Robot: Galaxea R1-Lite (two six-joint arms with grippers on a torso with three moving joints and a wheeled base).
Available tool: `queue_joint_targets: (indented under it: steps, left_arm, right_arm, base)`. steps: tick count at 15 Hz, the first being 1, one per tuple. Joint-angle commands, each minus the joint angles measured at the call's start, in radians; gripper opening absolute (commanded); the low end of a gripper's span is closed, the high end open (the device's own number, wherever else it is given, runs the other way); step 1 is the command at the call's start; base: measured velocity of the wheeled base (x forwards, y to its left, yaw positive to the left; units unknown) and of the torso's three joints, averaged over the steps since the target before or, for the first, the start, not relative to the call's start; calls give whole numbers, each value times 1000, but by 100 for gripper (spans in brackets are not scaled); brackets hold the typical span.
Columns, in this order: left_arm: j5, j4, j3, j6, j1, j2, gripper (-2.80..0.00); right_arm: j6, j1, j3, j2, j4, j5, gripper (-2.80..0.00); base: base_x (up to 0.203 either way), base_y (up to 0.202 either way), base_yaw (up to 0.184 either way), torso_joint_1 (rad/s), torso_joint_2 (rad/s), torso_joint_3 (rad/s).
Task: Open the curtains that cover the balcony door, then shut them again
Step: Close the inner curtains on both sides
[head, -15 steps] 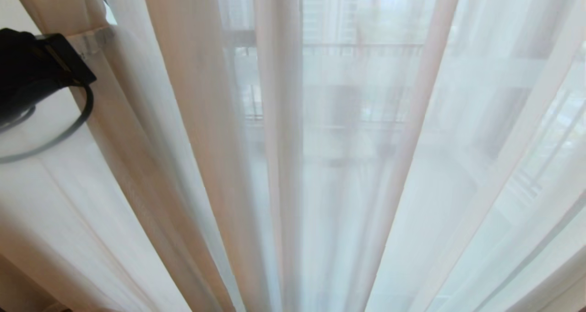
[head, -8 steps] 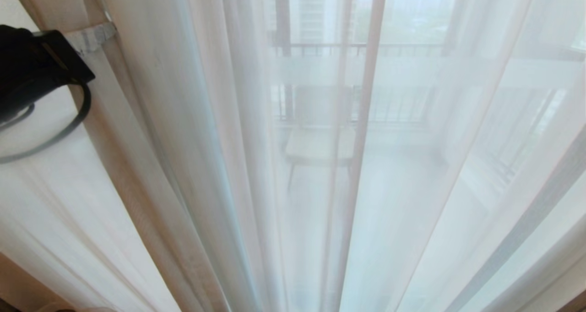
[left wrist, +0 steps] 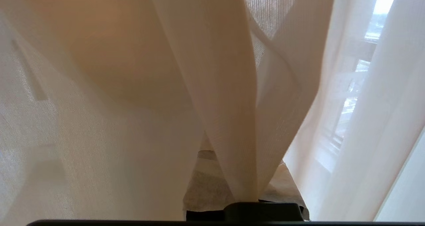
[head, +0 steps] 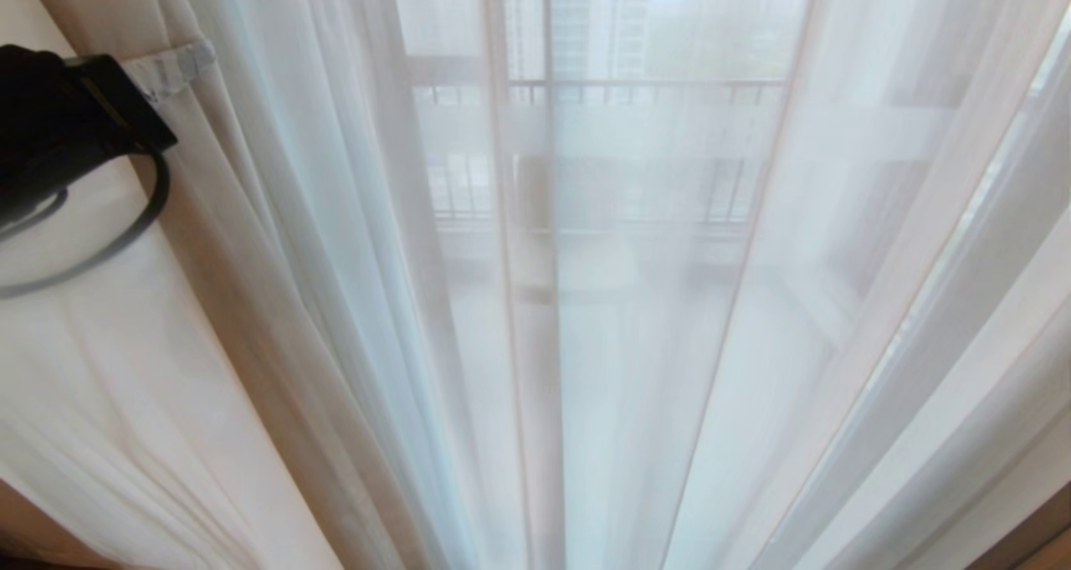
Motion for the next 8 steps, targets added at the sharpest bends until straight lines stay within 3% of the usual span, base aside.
queue_joint_targets:
  steps: [1,5,8]
  left_arm:
    - [-3,-5,0,-2,0,5,-280]
    - [-9,-5,-2,-2,0,3,-280]
    - [-12,-5,-23,-2,-18,3,-280]
  right_arm:
    - [0,0,0,0,1,0,-280]
    - [0,0,0,0,1,0,-280]
    - [0,0,0,0,1,0,-280]
  base:
    - [0,-188,0,3,6,2]
    - [0,-153,2,4,2,4]
    - [0,0,0,0,0,0]
